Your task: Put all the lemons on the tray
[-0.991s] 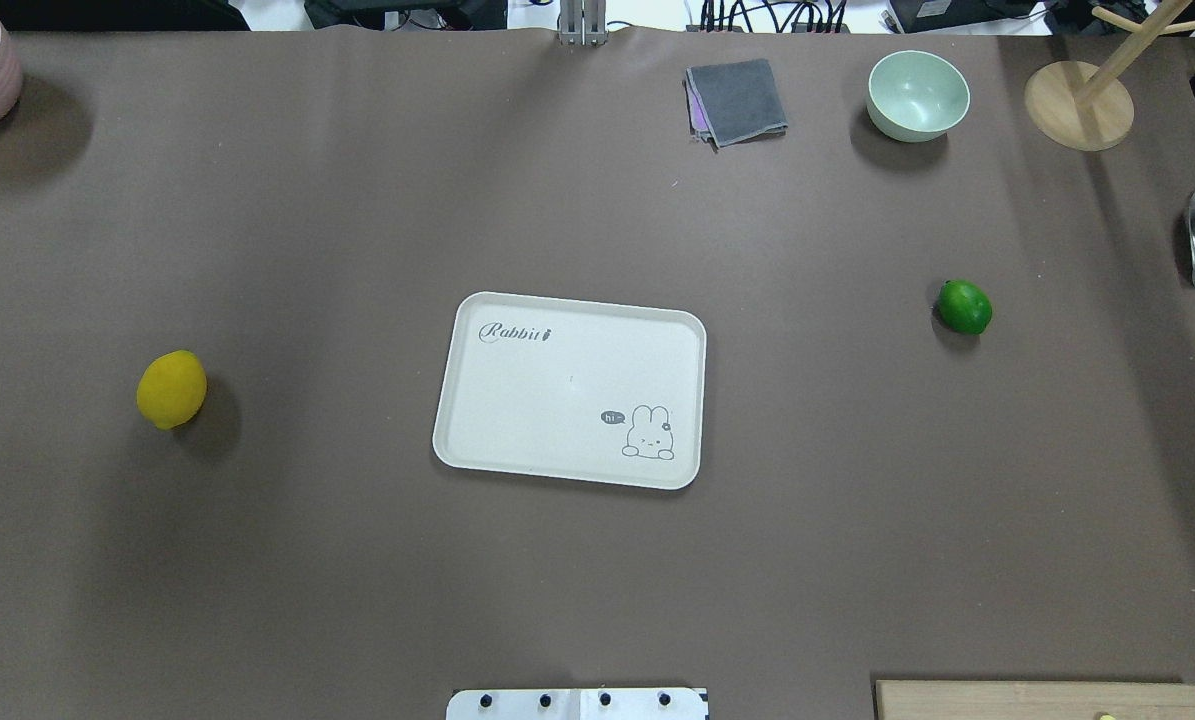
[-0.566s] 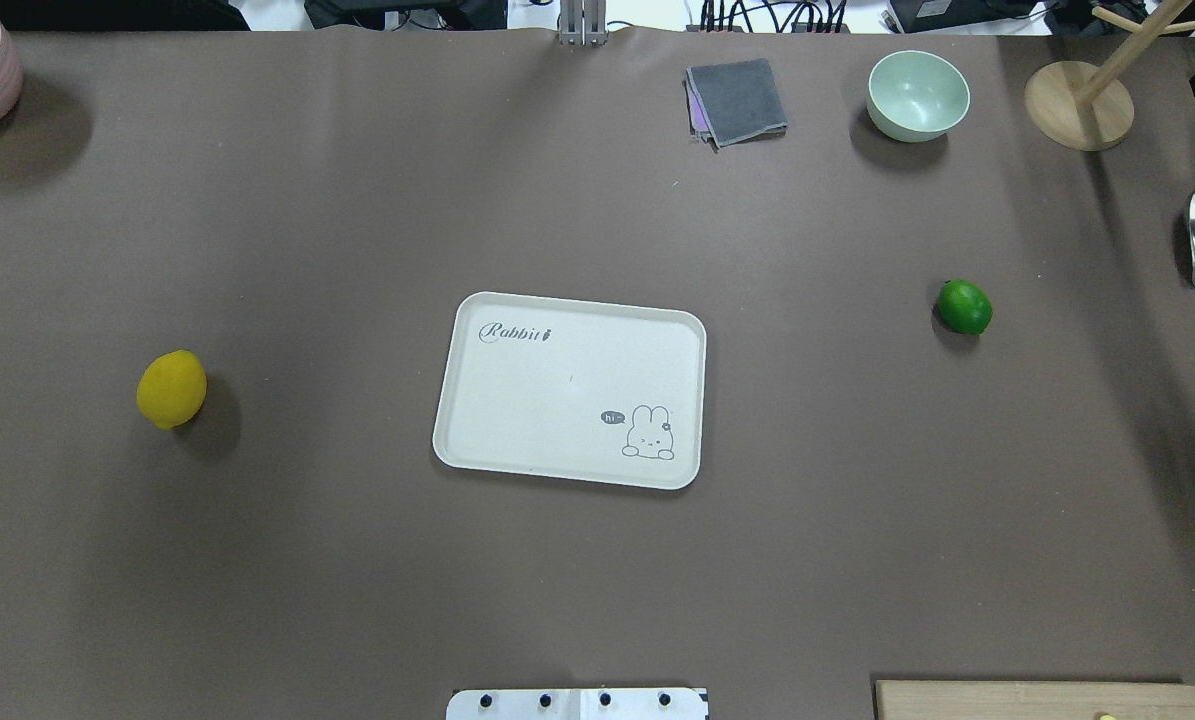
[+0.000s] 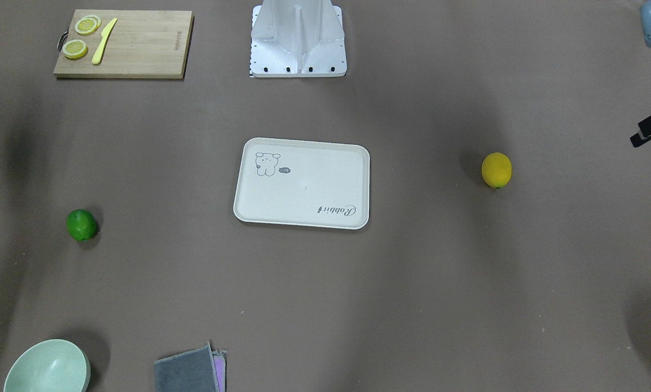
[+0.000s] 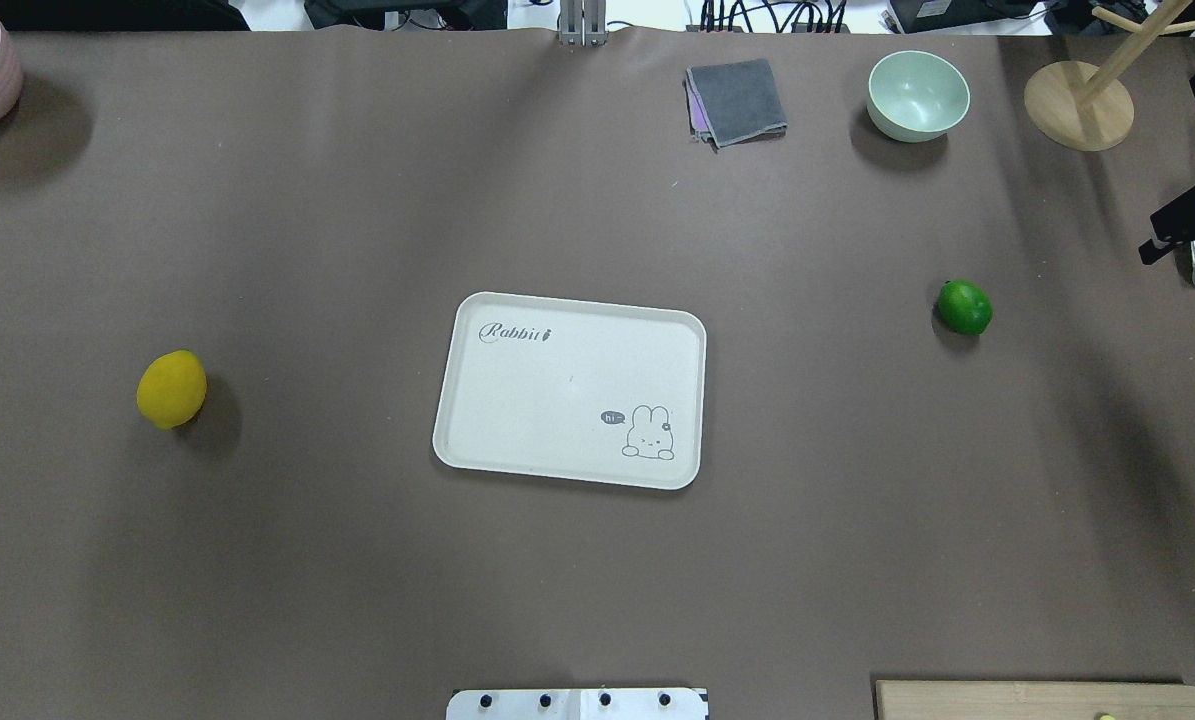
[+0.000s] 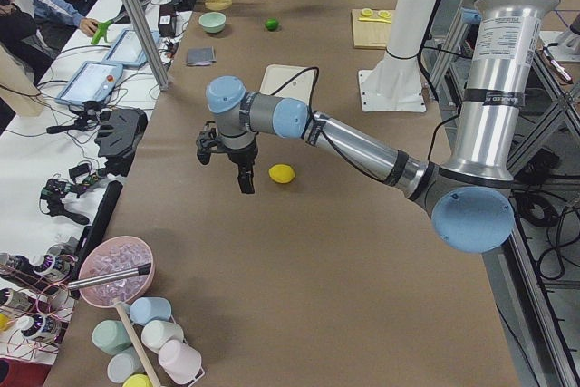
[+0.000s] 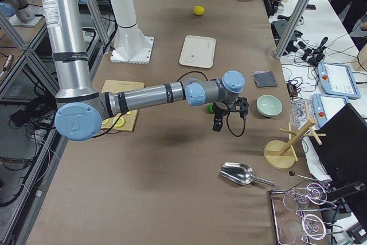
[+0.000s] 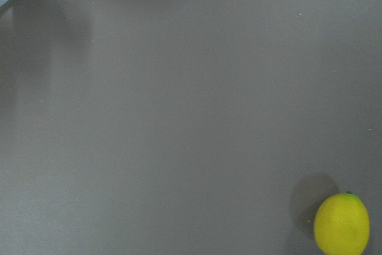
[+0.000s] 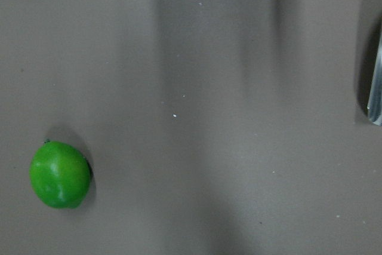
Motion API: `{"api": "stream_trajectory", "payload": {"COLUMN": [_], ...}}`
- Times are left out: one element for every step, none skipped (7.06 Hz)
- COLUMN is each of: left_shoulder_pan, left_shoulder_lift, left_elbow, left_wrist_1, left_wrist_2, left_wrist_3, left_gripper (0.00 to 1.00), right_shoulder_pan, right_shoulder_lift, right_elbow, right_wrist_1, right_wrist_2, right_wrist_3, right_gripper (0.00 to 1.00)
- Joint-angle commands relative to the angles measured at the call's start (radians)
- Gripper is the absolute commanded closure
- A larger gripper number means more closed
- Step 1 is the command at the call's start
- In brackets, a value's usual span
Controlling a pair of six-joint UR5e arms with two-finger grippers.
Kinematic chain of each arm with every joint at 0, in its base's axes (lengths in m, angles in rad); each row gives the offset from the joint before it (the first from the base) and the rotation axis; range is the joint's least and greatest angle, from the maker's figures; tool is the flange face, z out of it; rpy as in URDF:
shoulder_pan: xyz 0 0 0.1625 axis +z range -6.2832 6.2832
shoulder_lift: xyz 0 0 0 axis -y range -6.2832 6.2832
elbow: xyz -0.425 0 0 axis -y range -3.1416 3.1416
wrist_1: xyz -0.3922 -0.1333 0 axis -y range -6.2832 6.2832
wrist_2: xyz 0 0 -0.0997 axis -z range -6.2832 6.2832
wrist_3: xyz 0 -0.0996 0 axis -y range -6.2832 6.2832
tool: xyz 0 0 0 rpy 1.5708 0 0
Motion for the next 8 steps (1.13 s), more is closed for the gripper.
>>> {"api": "stream_trajectory", "payload": {"left_shoulder_pan": [0.114,0.157,0.189,0.229,0.269,0.307,0.338,0.367], "left_shoulder_lift": [-0.048,-0.069,-0.071,-0.065,-0.06,-0.039,0.005,0.036], "left_elbow": [-0.033,-0.033,-0.031,-0.03,-0.026,-0.022,-0.019,-0.005], "left_wrist_1": [-0.005,-0.01,-0.058,-0.1,-0.132,-0.178,-0.259,-0.345], "left_wrist_2": [0.01,0.013,0.015,0.021,0.071,0.078,0.111,0.12], "left_wrist_3": [-0.195,-0.263,-0.336,-0.399,-0.441,-0.488,-0.521,-0.576], "left_gripper": [0.02,0.02,0.02,0.02,0.02,0.02,0.02,0.02], "right_shoulder_pan": [-0.072,-0.107,-0.121,-0.129,-0.137,-0.161,-0.189,-0.215], "right_shoulder_lift": [0.068,0.09,0.101,0.102,0.102,0.102,0.145,0.195], "right_elbow": [-0.023,-0.031,-0.033,-0.036,-0.037,-0.045,-0.08,-0.109], "right_wrist_1": [0.0,0.0,-0.001,-0.001,-0.001,-0.001,-0.001,-0.001], "right_wrist_2": [-0.024,-0.052,-0.064,-0.064,-0.063,-0.064,-0.064,-0.064], "right_wrist_3": [0.031,0.031,0.031,0.031,0.031,0.031,0.037,0.083], "right_gripper": [0.02,0.02,0.02,0.02,0.02,0.02,0.03,0.03]}}
